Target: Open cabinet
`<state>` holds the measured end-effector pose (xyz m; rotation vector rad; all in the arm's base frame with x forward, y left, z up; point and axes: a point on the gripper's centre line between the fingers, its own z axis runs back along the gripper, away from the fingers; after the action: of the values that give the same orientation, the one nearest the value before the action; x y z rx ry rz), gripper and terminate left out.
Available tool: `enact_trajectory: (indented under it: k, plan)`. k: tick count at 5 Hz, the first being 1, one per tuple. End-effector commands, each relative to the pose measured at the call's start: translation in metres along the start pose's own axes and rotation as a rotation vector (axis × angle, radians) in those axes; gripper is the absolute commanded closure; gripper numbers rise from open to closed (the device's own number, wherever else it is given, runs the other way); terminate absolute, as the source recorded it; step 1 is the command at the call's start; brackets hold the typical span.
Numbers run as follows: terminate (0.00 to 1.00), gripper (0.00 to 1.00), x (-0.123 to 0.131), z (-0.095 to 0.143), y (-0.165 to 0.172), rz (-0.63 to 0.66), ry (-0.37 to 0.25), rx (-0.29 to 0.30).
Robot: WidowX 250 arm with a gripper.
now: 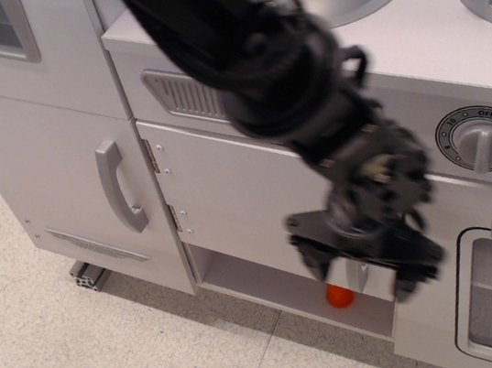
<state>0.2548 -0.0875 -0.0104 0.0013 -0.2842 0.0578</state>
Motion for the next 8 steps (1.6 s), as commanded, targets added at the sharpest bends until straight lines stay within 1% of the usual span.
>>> enact_trajectory:
  k: [1,2,3,4,5,7,8]
  plan:
    - [0.0,0.0,0.028,-0.02,0.022,0.004,-0.063,-0.014]
    - [0.0,0.0,0.033,-0.026,0.012,-0.037,-0.061,-0.07]
    - [0.0,0.0,0.038,-0.031,0.003,-0.061,-0.077,-0.092]
    - [0.0,0.0,0.049,-0.041,0.003,-0.059,-0.112,-0.053]
    - [0.0,1.0,0.053,-0.046,0.001,-0.047,-0.119,-0.041]
    - [0.0,1.0,0.047,-0.038,-0.005,-0.041,-0.119,-0.085]
    - [0.0,1.0,0.029,-0.032,-0.004,-0.062,-0.1,-0.101]
